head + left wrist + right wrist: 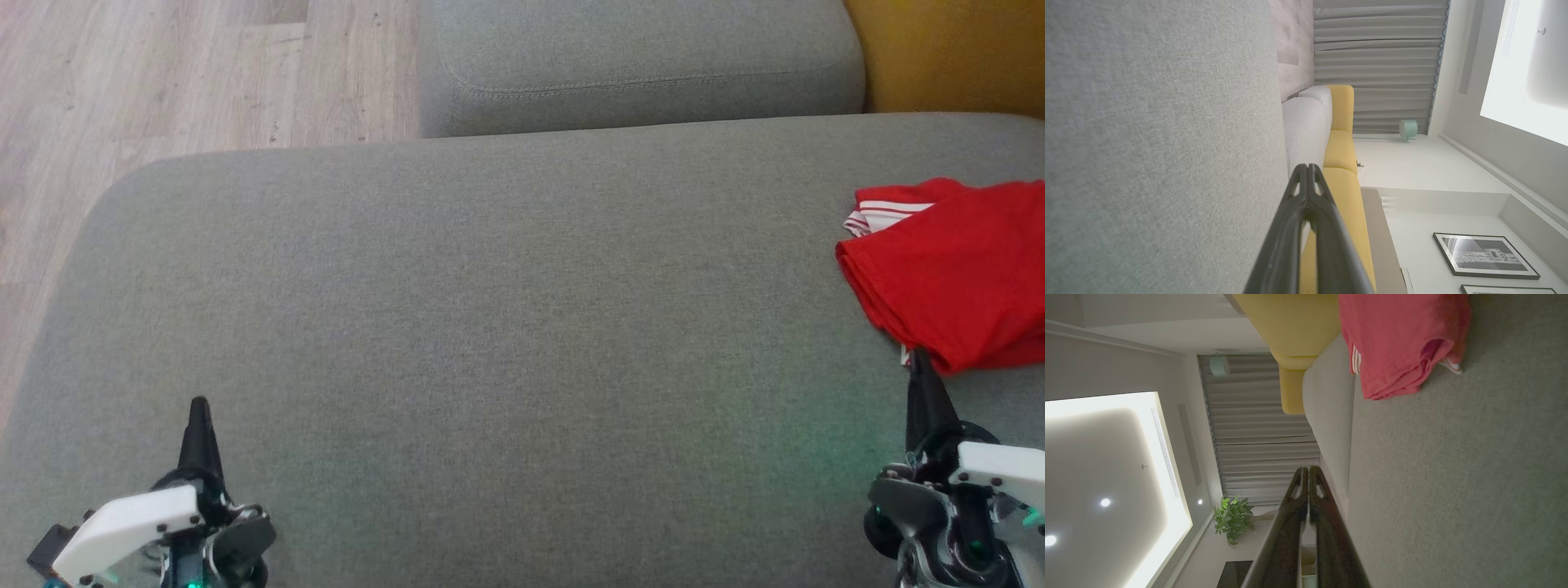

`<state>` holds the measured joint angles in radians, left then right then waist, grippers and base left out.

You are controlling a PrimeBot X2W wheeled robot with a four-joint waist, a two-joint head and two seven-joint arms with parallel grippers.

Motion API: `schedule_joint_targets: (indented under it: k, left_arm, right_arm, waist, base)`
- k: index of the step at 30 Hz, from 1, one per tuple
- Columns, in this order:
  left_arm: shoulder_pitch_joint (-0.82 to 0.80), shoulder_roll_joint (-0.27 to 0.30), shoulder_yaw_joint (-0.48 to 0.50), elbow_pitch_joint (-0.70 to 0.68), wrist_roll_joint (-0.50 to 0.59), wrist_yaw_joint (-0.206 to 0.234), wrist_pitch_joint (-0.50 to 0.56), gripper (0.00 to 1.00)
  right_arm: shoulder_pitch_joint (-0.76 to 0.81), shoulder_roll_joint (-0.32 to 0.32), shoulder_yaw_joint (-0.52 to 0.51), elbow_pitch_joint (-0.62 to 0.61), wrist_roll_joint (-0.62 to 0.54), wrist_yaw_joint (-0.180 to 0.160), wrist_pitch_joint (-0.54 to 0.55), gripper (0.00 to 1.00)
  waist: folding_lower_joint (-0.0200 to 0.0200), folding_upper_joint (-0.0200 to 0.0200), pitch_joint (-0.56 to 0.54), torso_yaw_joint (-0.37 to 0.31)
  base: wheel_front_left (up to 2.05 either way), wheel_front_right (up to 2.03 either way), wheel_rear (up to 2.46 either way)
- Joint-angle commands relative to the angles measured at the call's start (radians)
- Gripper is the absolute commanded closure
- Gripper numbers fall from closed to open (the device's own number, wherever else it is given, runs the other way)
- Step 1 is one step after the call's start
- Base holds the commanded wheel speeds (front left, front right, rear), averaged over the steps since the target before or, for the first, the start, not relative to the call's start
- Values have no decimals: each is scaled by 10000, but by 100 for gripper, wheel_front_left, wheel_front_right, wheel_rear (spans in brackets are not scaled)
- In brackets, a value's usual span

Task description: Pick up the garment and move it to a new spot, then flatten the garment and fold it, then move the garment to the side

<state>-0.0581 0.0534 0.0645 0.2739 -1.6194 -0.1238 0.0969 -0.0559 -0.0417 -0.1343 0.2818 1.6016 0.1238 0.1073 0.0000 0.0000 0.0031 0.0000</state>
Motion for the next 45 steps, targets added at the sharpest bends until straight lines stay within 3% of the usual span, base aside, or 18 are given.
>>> schedule_joint_targets:
  k: [1,45]
  left_arm:
    - [-487,68,359,-291,-2,-69,56,100]
    - [-493,22,426,-289,53,-69,109,100]
  right_arm:
    - [-520,-85,204,-370,69,69,60,100]
    - [-520,-85,206,-370,71,69,59,100]
  waist:
    - [0,0,0,0]
    - [0,0,0,0]
  base:
    - [0,0,0]
    - [0,0,0]
